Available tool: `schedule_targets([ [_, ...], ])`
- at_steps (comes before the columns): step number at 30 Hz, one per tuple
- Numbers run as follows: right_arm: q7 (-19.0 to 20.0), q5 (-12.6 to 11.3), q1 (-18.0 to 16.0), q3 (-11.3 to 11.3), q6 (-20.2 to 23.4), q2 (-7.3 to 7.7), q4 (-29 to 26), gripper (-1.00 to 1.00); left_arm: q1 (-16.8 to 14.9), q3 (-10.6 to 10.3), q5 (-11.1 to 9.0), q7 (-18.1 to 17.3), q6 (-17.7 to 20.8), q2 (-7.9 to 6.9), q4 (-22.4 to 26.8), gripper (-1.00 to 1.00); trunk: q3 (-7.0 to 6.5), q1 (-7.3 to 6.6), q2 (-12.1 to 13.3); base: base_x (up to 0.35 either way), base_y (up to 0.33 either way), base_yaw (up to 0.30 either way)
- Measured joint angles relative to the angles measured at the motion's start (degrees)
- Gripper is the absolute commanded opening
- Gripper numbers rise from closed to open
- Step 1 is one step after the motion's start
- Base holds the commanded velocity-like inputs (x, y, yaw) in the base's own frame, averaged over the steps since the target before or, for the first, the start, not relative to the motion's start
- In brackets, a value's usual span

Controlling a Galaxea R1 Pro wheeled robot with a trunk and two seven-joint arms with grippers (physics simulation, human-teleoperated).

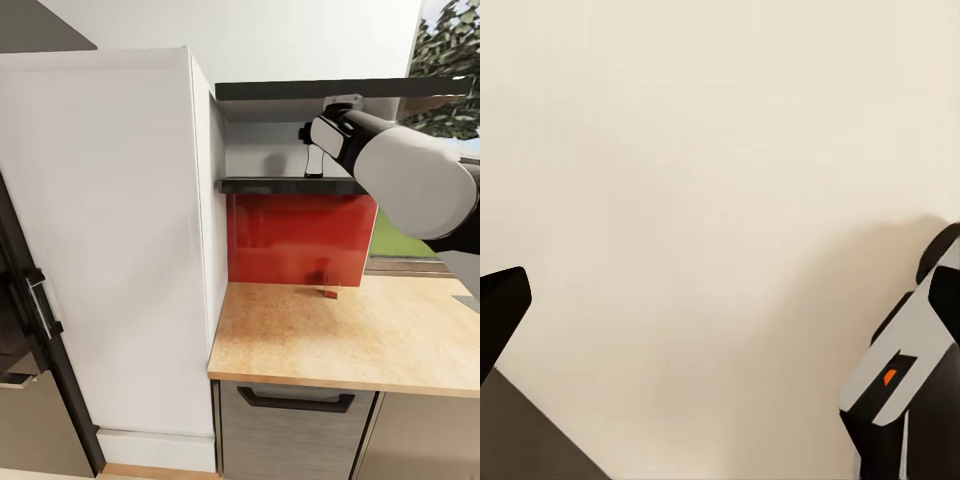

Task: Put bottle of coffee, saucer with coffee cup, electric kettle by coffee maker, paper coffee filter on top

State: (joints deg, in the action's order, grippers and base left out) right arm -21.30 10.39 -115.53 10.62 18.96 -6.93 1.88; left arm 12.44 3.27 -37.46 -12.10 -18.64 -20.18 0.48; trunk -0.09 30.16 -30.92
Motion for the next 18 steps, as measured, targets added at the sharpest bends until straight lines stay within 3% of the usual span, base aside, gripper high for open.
schedule_targets([
  [7, 0.26, 1.83, 0.13, 0.0, 0.09, -0.33, 0.0, 1.0, 0.0, 0.0, 0.01, 0.0, -0.14, 0.3, 0.0, 1.0, 0.0, 0.0, 0.0, 0.0, 0.0, 0.0],
  [18, 0.23, 1.72, 2.99, 0.03, 0.04, -0.25, 0.02, 1.0, 0.0, 0.01, 0.01, 0.0, -0.18, 0.32, 0.01, 1.0, 0.0, 0.0, 0.01, 0.0, 0.0, 0.0],
])
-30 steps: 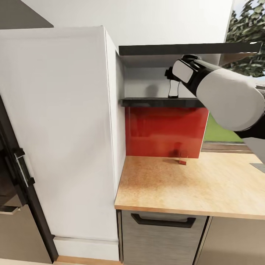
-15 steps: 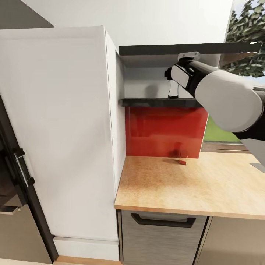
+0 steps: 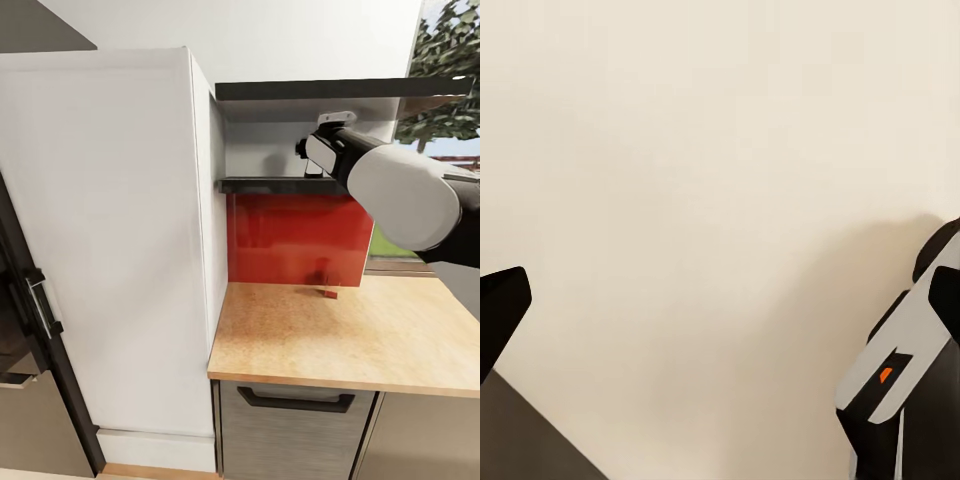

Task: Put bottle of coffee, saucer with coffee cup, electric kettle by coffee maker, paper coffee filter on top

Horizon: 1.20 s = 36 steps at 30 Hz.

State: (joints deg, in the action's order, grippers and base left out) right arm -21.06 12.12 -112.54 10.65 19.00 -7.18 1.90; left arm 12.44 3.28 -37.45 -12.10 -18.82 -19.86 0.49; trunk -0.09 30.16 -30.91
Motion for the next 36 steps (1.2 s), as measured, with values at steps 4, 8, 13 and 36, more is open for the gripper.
schedule_targets([
  [4, 0.01, 0.01, 0.58, -0.03, -0.22, -0.01, -0.01, 1.0, 0.0, 0.0, 0.0, 0.0, 0.0, 0.0, -0.01, 1.0, 0.0, 0.0, -0.01, 0.0, 0.0, 0.0],
  [8, 0.0, 0.01, 0.7, -0.03, -0.27, 0.08, -0.02, 1.0, 0.0, 0.0, 0.0, 0.0, 0.0, 0.0, -0.01, 1.0, 0.0, 0.0, -0.01, 0.0, 0.0, 0.0],
  [13, 0.0, 0.02, 0.84, -0.04, -0.4, 0.13, 0.01, 1.0, 0.01, 0.0, 0.0, 0.0, -0.05, 0.0, -0.01, 1.0, 0.0, -0.02, -0.02, 0.098, 0.0, 0.0],
  [36, 0.01, 0.06, 1.31, -0.04, -0.59, 0.55, -0.01, 1.0, 0.01, -0.16, -0.04, 0.18, 0.18, -0.18, -0.09, 1.0, 0.0, -0.03, -0.02, 0.156, 0.0, 0.0],
])
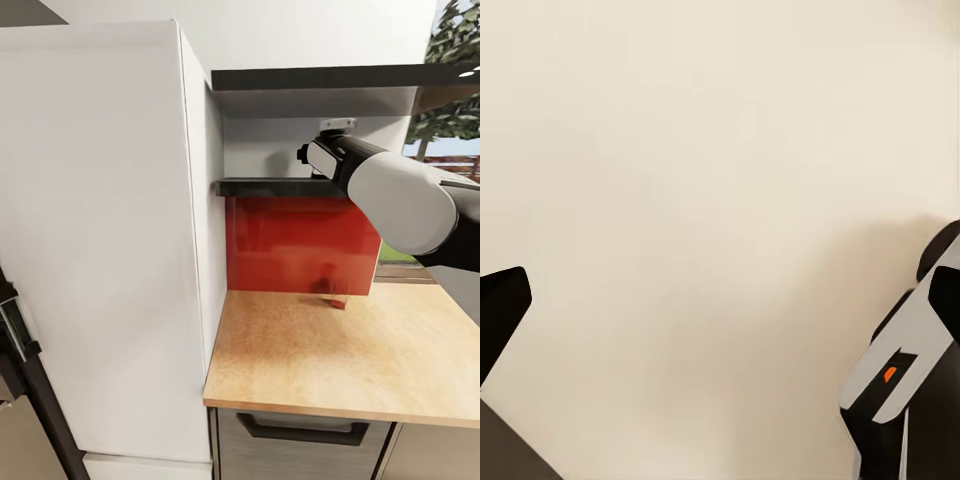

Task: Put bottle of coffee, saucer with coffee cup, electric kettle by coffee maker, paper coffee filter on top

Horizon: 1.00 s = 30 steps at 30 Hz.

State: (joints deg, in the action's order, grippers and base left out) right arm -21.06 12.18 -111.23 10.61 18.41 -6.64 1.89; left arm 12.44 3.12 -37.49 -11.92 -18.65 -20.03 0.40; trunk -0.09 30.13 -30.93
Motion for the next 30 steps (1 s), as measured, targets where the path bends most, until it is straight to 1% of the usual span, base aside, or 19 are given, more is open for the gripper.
schedule_targets([
  [3, -0.01, 0.03, 0.01, 0.01, -0.03, 0.08, -0.03, 1.0, 0.0, -0.01, 0.02, 0.0, 0.01, 0.0, 0.0, 1.0, 0.0, 0.0, 0.01, 0.245, -0.025, 0.0],
  [6, -0.01, 0.04, 0.01, 0.0, -0.04, 0.2, -0.05, 1.0, 0.0, -0.02, 0.02, 0.0, 0.01, 0.01, 0.0, 1.0, 0.0, 0.02, 0.01, 0.086, -0.012, 0.0],
  [14, -0.01, 0.24, 0.01, 0.0, -0.04, 1.62, -0.05, 1.0, 0.0, -0.08, 0.04, 0.0, 0.01, 0.08, 0.0, 1.0, 0.0, 0.02, 0.01, 0.015, -0.002, 0.0],
  [19, -0.01, 0.35, 0.01, 0.0, -0.05, 2.21, -0.05, 1.0, 0.0, -0.08, 0.05, 0.0, 0.01, 0.09, 0.0, 1.0, 0.0, 0.02, 0.01, 0.001, 0.0, 0.0],
  [25, -0.01, 0.46, 0.01, -0.01, 0.0, 2.23, -0.13, 1.0, 0.0, -0.08, 0.06, 0.0, 0.06, 0.09, 0.0, 1.0, 0.0, 0.02, 0.01, 0.039, 0.0, 0.0],
  [30, -0.01, 0.48, 0.01, -0.01, 0.09, 2.19, -0.18, 1.0, 0.0, -0.11, 0.13, 0.01, 0.1, 0.12, 0.0, 1.0, 0.0, 0.0, 0.0, 0.261, 0.0, 0.0],
])
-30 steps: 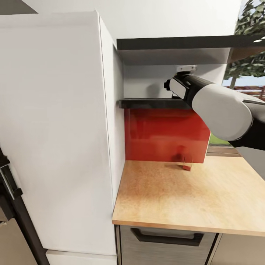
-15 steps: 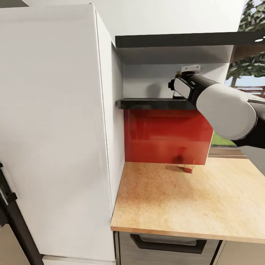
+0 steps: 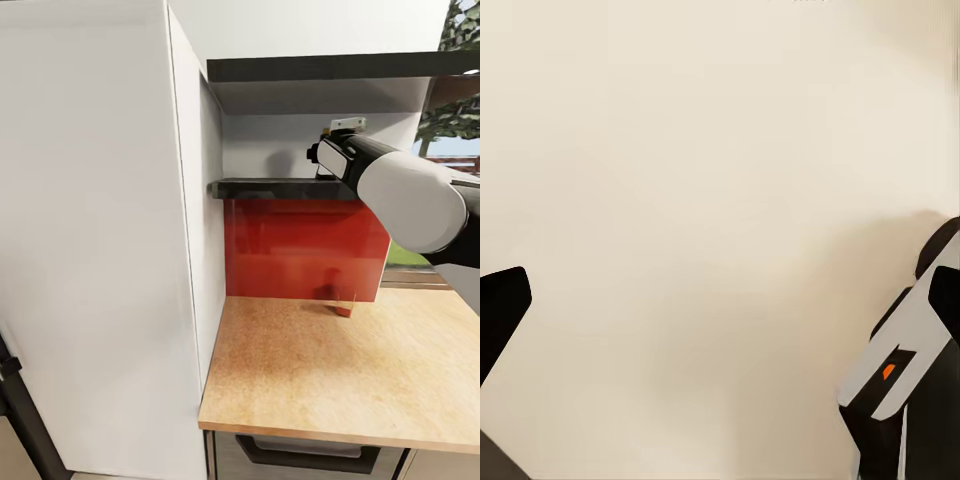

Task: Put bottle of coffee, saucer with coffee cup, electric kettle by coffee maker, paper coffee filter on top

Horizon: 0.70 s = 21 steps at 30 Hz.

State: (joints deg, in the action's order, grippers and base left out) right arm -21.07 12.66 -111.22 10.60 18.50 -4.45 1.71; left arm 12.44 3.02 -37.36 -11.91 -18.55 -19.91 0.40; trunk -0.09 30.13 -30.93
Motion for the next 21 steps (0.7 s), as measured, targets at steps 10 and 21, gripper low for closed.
schedule_targets([
  [10, 0.0, 0.0, 0.0, -0.07, 0.03, 0.06, 0.03, 1.0, 0.0, -0.03, 0.02, 0.03, 0.01, 0.02, 0.0, 1.0, 0.0, 0.03, 0.01, 0.072, 0.0, 0.0],
  [21, 0.0, 0.0, 0.0, -0.11, 0.18, 0.14, -0.01, 1.0, 0.0, -0.05, 0.02, 0.06, 0.01, 0.06, 0.0, 1.0, 0.0, 0.03, 0.01, 0.001, 0.0, 0.0],
])
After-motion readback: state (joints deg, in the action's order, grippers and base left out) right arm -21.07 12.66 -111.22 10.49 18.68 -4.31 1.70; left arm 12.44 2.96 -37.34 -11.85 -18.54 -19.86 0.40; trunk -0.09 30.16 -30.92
